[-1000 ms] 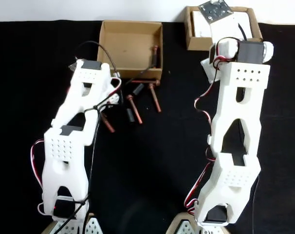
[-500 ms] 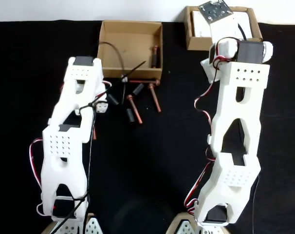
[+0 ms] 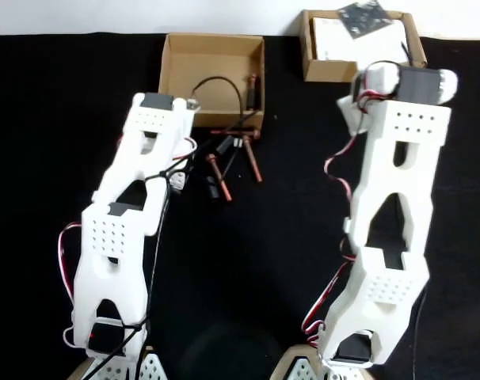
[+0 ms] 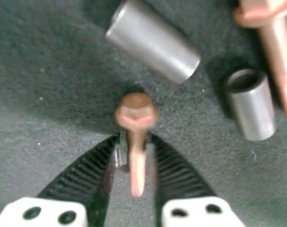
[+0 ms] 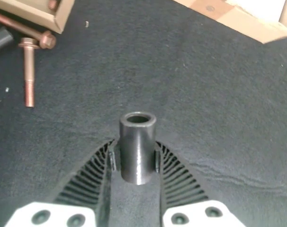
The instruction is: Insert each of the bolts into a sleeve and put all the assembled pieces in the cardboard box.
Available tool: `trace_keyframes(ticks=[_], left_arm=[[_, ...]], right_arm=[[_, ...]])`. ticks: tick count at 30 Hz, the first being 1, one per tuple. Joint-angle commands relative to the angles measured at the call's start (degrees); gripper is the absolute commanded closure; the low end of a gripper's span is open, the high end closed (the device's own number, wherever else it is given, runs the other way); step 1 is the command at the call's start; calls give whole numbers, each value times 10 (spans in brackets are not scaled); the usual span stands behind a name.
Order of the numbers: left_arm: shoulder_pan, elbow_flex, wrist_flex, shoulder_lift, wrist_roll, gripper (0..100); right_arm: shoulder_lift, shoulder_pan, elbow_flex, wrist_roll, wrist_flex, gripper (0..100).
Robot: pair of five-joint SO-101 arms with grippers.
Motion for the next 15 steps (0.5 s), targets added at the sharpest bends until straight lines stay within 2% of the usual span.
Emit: trace_keyframes(ticks=[1,8,15], left_arm=[[-2,-15,-11,-7,-1,822],[7,-11,-60,-5,1,822],[29,-15,-62,35,0,822]], right_arm=[[-4,13,0,-1,-3,991],[-1,17,0,-1,-4,991],[-1,17,0,-1,-4,991]])
